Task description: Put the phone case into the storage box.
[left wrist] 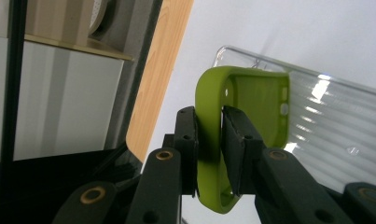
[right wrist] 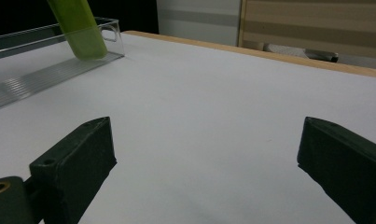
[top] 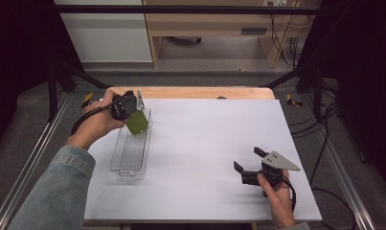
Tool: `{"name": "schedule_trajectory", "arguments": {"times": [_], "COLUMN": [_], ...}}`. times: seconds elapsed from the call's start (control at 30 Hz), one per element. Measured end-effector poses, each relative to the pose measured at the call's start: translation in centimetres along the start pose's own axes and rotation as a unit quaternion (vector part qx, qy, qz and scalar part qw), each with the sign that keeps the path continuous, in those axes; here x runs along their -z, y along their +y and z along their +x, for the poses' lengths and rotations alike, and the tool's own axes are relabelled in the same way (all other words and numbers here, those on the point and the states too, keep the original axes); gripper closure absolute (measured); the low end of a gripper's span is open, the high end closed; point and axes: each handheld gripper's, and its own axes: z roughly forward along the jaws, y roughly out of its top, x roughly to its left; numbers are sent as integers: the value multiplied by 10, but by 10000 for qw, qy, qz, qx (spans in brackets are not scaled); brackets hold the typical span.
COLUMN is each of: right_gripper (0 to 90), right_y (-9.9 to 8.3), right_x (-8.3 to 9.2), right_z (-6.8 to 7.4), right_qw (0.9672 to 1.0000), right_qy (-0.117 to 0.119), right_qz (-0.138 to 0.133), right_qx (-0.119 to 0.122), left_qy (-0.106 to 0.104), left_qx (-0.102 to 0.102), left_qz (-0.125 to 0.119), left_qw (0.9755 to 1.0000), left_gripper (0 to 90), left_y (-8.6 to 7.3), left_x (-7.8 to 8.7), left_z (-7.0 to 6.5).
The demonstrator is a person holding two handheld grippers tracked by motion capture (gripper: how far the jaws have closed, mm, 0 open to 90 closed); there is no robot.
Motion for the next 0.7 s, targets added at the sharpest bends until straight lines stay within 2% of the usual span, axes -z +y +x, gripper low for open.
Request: {"name": "schedule_trajectory", "arguments": {"times": [0.27,0.7], "right_gripper": [42,42], "right_y": [0,0], "right_x": [0,0], "right_z": [-1,-1], "right_qw": [10000,10000], "right_qy": [-1,-7], "right_qz": [7,28], "right_qx": [-6,-19], "left_qy": [100,179], "left_qx": [31,-71], "left_qz": [-23,-104], "left_qw": [9999,9998], "left_gripper": [743,765], "left_y": [0,1], "left_x": [-3,-5], "left_z": [2,2]}}
